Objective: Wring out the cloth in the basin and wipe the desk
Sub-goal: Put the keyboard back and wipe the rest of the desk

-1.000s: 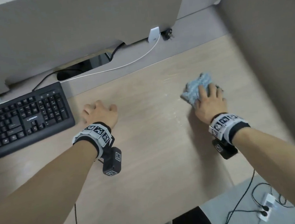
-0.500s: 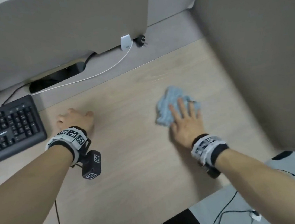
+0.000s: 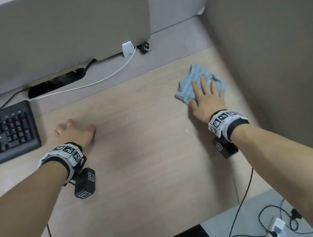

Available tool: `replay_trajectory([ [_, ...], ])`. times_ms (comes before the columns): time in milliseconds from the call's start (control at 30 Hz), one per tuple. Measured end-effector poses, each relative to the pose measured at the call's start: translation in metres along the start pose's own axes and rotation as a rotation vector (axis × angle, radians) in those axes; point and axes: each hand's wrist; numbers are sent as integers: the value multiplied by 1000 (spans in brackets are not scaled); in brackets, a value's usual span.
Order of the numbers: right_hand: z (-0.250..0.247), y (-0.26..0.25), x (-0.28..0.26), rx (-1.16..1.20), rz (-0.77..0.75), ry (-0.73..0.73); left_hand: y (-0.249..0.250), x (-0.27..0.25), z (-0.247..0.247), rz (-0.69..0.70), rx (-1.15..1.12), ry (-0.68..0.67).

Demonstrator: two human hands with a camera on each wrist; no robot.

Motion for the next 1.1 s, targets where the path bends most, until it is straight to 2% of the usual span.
replay_trajectory([
  [33,6,12,-14,-3,15,18,0,0,2,14,4,7],
  [133,13,51,-35,58,192,16,-4,-2,6,30,41,40],
  [267,-6,50,5,124,389,44,-10,-3,6,52,108,85],
  [367,-23,23,55,117,393,97,-16,0,-1,72,135,70],
  [467,-46,1,94,130,314,83,-27,7,-6,87,175,42],
  [533,-52,-8,104,106,296,99,-30,9,-7,106,191,40],
  [600,-46,-24,93,67,248,74,-32,7,-8,127,195,29],
  [667,-26,-52,63,15,137,42,-35,3,-11,163,197,34],
  [767,21,-115,-12,-76,-69,-16,-48,3,-18,253,224,49],
  [833,57,-154,-73,-148,-274,-79,-56,6,-24,317,282,28],
  [900,84,-171,-116,-202,-422,-143,-64,9,-26,382,321,1],
  [933,89,-168,-124,-209,-446,-139,-68,8,-26,411,315,-18],
  [1000,90,-153,-124,-172,-365,-79,-83,5,-26,485,272,-68],
  [1100,84,-129,-114,-54,-16,-32,-116,-1,-25,623,89,-53],
])
Point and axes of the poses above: each hand's wrist, its own x-axis towards the middle knuckle, its own z-axis out of the palm, y = z × x, and after that the axes turned 4 degrees about -y, right-handed
